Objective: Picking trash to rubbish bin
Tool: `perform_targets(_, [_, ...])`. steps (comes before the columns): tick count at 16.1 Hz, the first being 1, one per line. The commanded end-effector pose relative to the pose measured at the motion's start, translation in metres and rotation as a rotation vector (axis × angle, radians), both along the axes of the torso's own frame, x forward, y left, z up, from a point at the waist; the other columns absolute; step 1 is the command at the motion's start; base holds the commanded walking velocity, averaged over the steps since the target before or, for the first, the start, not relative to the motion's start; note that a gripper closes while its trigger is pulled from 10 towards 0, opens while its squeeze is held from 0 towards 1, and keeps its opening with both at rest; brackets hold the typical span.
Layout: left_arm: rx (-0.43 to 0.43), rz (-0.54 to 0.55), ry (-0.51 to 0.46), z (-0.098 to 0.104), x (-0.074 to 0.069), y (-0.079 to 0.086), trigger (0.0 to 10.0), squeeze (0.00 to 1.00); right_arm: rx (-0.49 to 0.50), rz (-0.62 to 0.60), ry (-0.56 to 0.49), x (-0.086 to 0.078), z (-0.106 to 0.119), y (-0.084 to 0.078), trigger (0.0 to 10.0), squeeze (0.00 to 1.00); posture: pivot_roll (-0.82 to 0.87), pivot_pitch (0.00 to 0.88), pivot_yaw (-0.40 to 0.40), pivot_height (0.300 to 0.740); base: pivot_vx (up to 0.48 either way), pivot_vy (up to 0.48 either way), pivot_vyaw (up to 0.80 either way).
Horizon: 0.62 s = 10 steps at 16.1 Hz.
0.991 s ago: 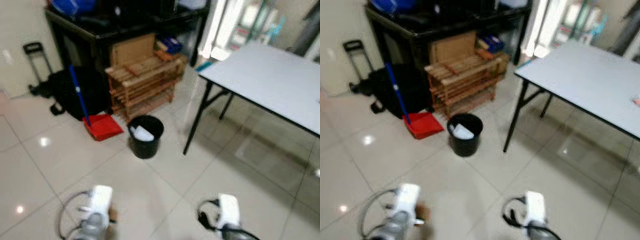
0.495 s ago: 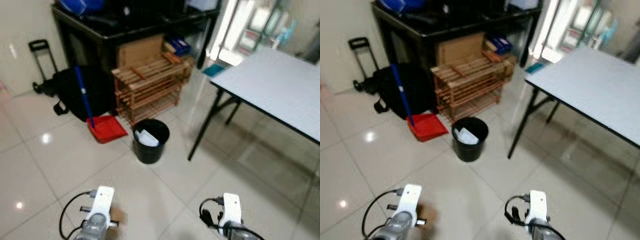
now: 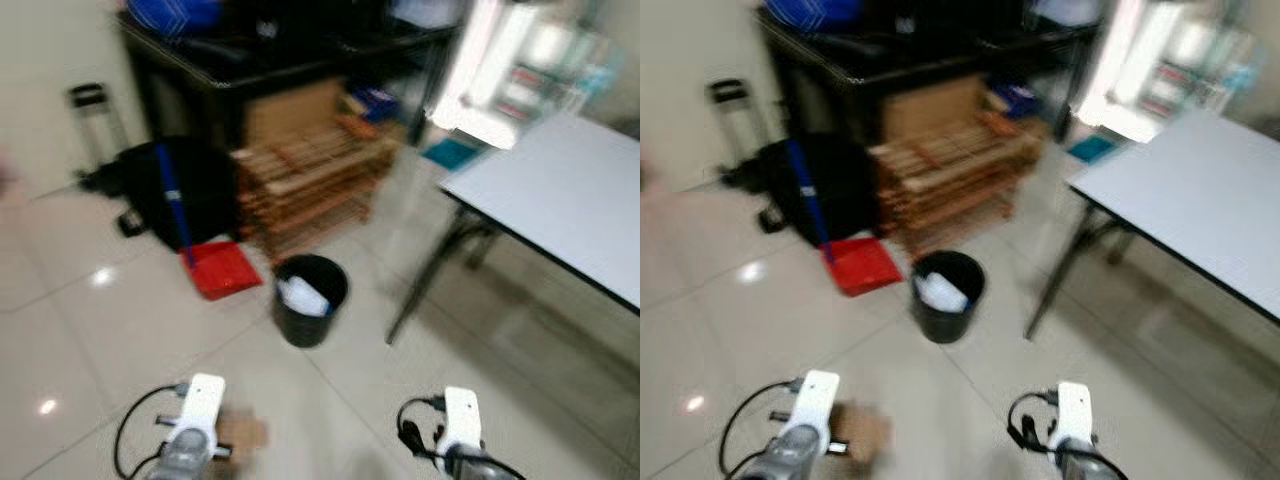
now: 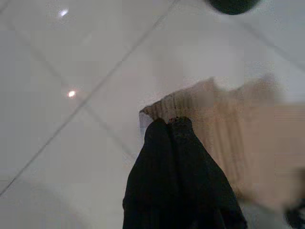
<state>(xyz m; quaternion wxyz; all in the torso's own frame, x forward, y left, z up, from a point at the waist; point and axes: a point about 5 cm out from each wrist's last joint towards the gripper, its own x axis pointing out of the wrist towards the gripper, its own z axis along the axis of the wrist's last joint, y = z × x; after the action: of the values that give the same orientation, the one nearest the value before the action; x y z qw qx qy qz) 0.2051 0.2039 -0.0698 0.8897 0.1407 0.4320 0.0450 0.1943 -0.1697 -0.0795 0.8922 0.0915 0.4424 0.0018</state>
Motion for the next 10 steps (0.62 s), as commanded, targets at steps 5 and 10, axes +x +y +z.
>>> perform_targets(5, [0.015,-0.004,0.008,-0.0005,-0.0017,0.0028,10.0,0.00,0.008,0.012,0.006,-0.0014,-0.0011,0.0051,10.0,0.00,-0.04,0.034,-0.094,0.740,0.480,0.000,0.00])
perform_targets(10, [0.016,-0.011,0.010,-0.0004,-0.0015,0.0031,10.0,0.00,0.010,0.008,0.002,-0.0012,-0.0010,0.0057,10.0,0.00,-0.04,0.024,-0.090,0.740,0.480,0.000,0.00])
